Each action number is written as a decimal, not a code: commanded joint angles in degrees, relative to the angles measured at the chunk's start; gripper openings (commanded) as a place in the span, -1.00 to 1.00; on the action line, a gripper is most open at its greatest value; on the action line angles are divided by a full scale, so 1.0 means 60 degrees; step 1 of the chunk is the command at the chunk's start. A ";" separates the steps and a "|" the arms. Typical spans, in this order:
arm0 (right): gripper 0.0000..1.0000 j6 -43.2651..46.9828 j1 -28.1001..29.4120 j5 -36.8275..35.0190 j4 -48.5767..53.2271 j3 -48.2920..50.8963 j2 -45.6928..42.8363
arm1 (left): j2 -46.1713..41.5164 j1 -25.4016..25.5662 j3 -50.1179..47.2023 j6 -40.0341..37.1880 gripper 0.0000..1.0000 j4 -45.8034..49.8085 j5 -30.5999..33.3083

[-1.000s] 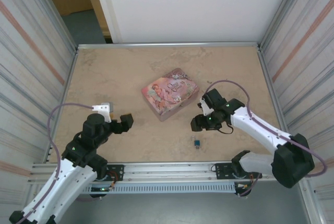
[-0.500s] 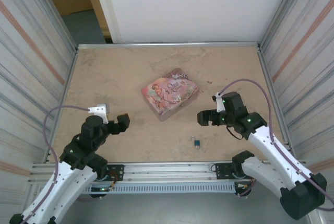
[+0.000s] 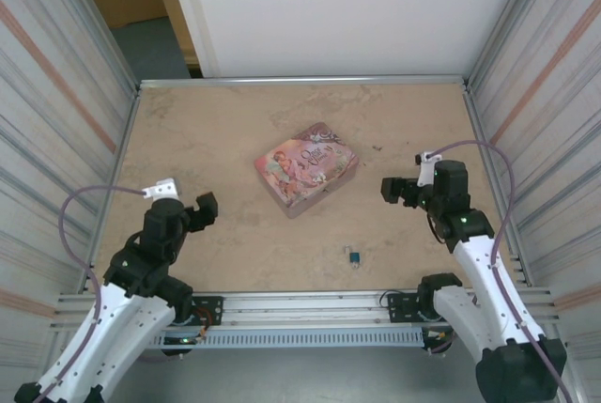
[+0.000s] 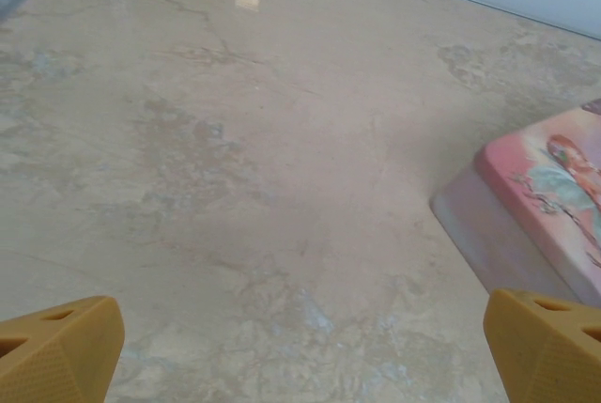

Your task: Unlock a padlock with a key

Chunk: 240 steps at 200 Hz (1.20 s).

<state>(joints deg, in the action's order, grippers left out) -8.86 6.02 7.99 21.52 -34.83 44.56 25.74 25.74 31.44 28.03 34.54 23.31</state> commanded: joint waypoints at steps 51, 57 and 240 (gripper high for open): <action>0.98 0.0002 -0.1311 -0.0461 -0.3458 0.1048 0.0699 | 0.1306 -0.0694 0.0521 -0.1396 0.98 -0.1405 0.0388; 0.98 -0.0065 -0.1356 -0.0460 -0.3778 0.1195 0.0816 | 0.1454 -0.0729 0.0495 -0.1511 0.97 -0.1535 0.0391; 0.98 0.0203 -0.1392 -0.0160 -1.0340 0.2989 0.4612 | 0.2137 -0.1286 -0.0243 -0.1747 0.97 -0.2520 0.0101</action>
<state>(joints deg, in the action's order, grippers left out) -8.49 -2.02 5.41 -35.86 -17.47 72.88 38.83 18.68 30.85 17.76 20.64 23.83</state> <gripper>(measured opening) 0.990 0.987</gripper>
